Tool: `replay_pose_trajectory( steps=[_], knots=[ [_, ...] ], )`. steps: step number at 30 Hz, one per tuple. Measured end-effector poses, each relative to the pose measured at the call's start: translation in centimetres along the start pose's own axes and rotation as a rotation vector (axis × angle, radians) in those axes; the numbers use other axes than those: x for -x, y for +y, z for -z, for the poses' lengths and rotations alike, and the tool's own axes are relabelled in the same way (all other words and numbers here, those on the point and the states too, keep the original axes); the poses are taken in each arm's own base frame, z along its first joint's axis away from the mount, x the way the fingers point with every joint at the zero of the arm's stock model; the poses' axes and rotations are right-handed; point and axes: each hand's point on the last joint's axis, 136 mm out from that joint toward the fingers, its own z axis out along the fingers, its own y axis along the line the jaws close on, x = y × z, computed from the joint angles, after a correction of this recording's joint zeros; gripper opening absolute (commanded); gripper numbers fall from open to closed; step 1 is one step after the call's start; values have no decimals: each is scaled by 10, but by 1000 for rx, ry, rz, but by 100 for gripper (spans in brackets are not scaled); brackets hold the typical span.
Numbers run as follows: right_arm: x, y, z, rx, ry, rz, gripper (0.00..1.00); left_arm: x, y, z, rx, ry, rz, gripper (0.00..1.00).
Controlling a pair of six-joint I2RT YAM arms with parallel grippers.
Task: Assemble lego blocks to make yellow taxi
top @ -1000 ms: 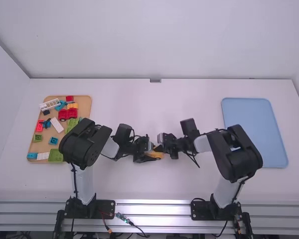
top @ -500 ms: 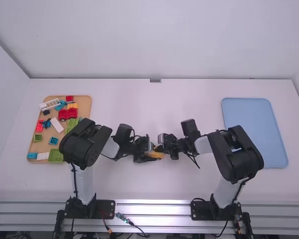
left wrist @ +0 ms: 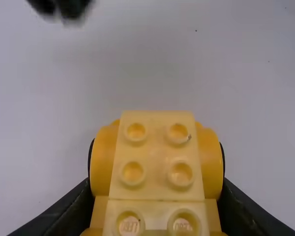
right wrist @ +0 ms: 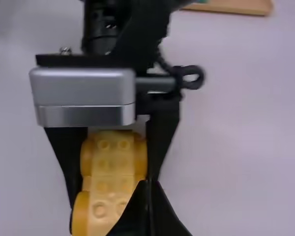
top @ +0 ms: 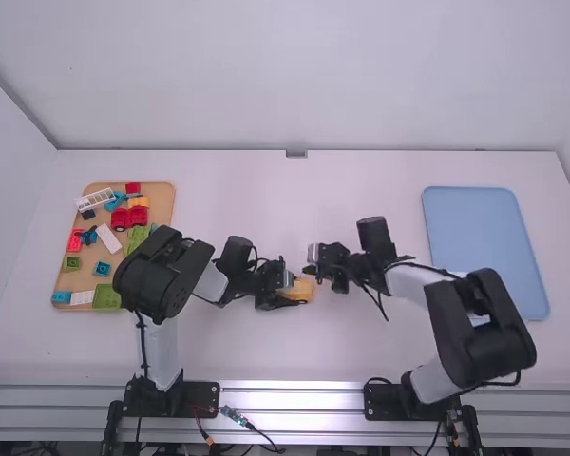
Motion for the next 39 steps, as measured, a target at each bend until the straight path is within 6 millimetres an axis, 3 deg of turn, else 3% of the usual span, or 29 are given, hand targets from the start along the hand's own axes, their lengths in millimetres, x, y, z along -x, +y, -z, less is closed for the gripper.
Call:
replay_pose_trajectory(
  steps=[3, 4, 7, 9, 11, 16, 20, 24, 31, 34, 39],
  knots=[
    [-4, -9, 14, -57, 46, -61, 5, 0, 1, -1, -5, 5, 10, 25],
    [-7, -13, 20, -83, 68, -90, 15, 0, 2, -1, -7, 7, 12, 26],
    [-18, -21, 34, -147, 134, -164, 20, 1, 6, -2, -17, 16, 30, 27],
    [-30, -24, 47, -198, 202, -231, 54, 3, 11, -4, -25, 28, 48, 29],
    [-40, -26, 55, -228, 249, -281, 99, 4, 16, -5, -31, 41, 59, 29],
    [-55, -27, 64, -263, 306, -336, 99, 7, 24, -6, -29, 58, 51, 33],
    [-61, -32, 71, -292, 320, -356, 99, 5, 30, -6, -10, 83, 44, 42],
    [-64, -34, 74, -309, 324, -376, 99, 4, 32, -6, -5, 89, 45, 61],
    [-64, -36, 75, -320, 321, -399, 99, 3, 33, -6, 2, 95, 36, 78],
    [-64, -36, 75, -321, 321, -400, 99, 3, 33, -6, 2, 94, 34, 100],
    [-64, -36, 75, -321, 320, -404, 99, 3, 33, -6, 1, 94, 44, 99]
  ],
)
